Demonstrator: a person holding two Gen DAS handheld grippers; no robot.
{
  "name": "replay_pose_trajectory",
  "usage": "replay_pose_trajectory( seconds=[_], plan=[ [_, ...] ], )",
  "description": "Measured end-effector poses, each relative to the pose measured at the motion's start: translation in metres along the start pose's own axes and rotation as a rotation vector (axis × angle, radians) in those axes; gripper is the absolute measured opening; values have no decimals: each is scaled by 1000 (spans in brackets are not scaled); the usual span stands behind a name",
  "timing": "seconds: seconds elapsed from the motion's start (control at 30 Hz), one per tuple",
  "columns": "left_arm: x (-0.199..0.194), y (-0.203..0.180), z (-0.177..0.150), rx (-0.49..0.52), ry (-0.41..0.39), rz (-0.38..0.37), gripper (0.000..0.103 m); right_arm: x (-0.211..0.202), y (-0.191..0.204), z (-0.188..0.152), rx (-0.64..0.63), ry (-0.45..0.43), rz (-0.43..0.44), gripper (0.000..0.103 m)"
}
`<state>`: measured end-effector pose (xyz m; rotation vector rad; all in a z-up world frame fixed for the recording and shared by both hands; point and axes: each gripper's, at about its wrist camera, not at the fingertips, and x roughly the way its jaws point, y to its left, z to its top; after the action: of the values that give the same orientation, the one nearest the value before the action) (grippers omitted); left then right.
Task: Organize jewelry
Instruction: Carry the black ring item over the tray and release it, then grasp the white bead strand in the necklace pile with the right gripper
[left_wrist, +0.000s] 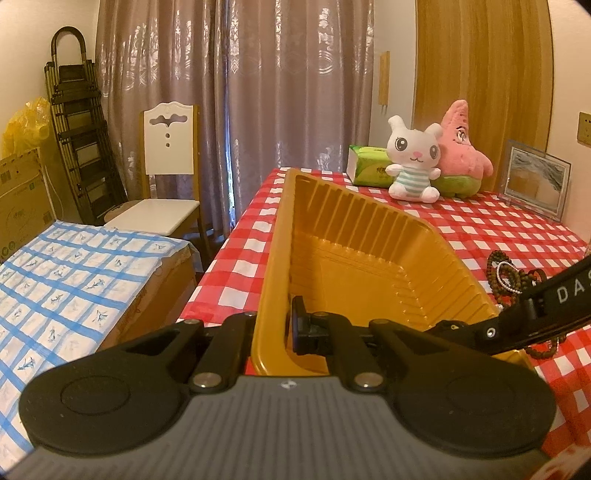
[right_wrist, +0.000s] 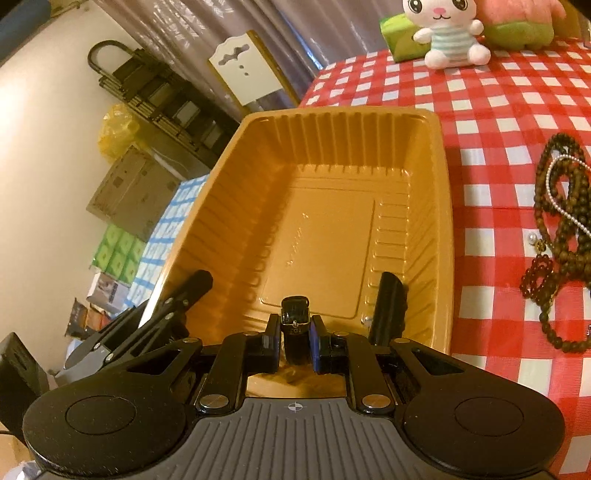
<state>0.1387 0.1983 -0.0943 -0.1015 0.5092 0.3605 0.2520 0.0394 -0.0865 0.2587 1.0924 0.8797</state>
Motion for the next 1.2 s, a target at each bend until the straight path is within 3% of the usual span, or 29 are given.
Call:
replay_pose_trajectory(
  seconds=[0.1, 0.17, 0.23, 0.37, 0.6, 1.0, 1.2],
  plan=[
    [1, 0, 0, 0, 0, -1, 4, 1, 1, 0, -24, 35, -16, 25],
    [1, 0, 0, 0, 0, 0, 4, -1, 0, -4, -28, 40, -29, 53],
    [1, 0, -1, 0, 1, 0, 4, -7, 0, -8, -39, 29, -40, 57],
    [3, 1, 0, 0, 5, 4, 4, -23, -4, -12, -56, 24, -49, 57],
    [4, 1, 0, 4, 7, 13, 4, -70, -25, -17, -65, -74, -111, 57],
    [3, -3, 0, 15, 4, 40, 5, -110, -80, -32, -30, -65, -270, 57],
    [3, -5, 0, 21, 5, 54, 5, -119, -112, -31, -43, -64, -363, 32]
  ],
)
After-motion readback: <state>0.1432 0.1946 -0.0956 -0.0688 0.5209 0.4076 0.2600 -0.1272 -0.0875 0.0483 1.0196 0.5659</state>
